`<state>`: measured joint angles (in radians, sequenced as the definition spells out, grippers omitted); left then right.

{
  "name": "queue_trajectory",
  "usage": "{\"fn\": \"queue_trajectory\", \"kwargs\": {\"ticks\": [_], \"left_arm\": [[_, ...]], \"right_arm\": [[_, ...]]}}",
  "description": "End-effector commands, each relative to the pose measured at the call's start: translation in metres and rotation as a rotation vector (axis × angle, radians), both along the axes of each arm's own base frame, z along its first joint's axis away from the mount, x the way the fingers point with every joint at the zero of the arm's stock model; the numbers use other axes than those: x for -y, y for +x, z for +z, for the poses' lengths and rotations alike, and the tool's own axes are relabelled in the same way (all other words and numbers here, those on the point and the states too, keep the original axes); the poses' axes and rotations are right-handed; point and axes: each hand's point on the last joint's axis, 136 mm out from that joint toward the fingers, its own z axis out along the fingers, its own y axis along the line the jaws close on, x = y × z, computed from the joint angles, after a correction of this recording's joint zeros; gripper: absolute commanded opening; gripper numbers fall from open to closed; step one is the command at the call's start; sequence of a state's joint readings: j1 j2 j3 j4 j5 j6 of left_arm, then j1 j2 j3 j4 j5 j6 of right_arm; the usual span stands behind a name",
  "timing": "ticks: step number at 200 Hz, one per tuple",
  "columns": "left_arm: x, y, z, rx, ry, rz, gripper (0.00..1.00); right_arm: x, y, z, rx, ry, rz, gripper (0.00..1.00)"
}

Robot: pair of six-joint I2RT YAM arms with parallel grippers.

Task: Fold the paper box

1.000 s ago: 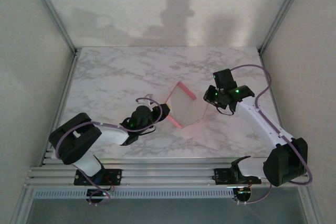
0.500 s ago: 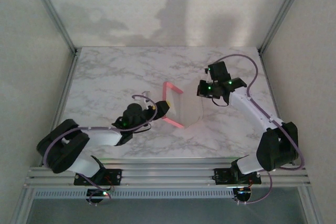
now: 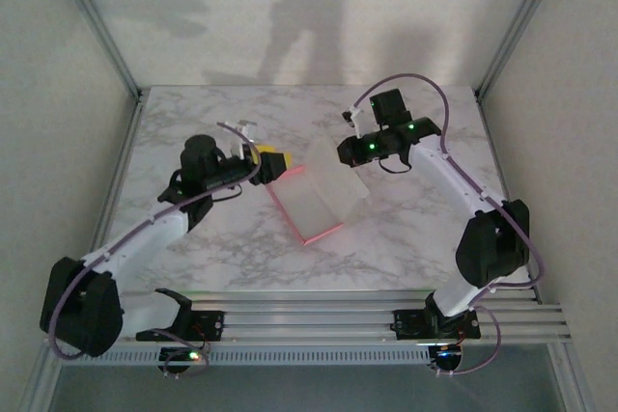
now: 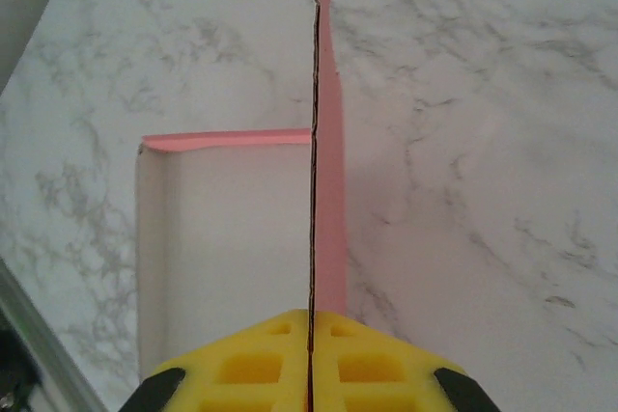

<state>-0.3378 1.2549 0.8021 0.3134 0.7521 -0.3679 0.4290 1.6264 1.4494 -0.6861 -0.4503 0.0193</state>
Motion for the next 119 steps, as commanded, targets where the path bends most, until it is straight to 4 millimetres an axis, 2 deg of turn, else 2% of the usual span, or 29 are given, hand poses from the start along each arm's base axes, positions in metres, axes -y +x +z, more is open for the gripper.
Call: {"fn": "queue_trajectory", "kwargs": {"ticks": [1,29,45,64,76,119], "left_arm": [[0.007,0.003,-0.03,-0.041,0.062,-0.175,0.81],[0.017,0.018,-0.046,-0.044,0.075,-0.33,0.82],[0.014,0.032,-0.047,-0.027,0.074,-0.354,0.81],[0.014,0.041,-0.047,-0.015,0.065,-0.399,0.79],[0.018,0.04,-0.051,-0.014,0.076,-0.455,0.78],[0.018,0.012,-0.069,-0.059,0.099,-0.646,0.73]], "right_arm": [[-0.01,-0.014,0.011,-0.016,0.03,0.101,0.07],[-0.012,-0.028,0.009,-0.066,0.047,0.155,0.06],[-0.013,-0.035,0.01,-0.088,0.06,0.177,0.06],[-0.016,-0.041,0.013,-0.106,0.082,0.2,0.06],[-0.017,-0.044,0.015,-0.117,0.094,0.211,0.06],[-0.021,-0.051,0.018,-0.164,0.117,0.253,0.06]]}}
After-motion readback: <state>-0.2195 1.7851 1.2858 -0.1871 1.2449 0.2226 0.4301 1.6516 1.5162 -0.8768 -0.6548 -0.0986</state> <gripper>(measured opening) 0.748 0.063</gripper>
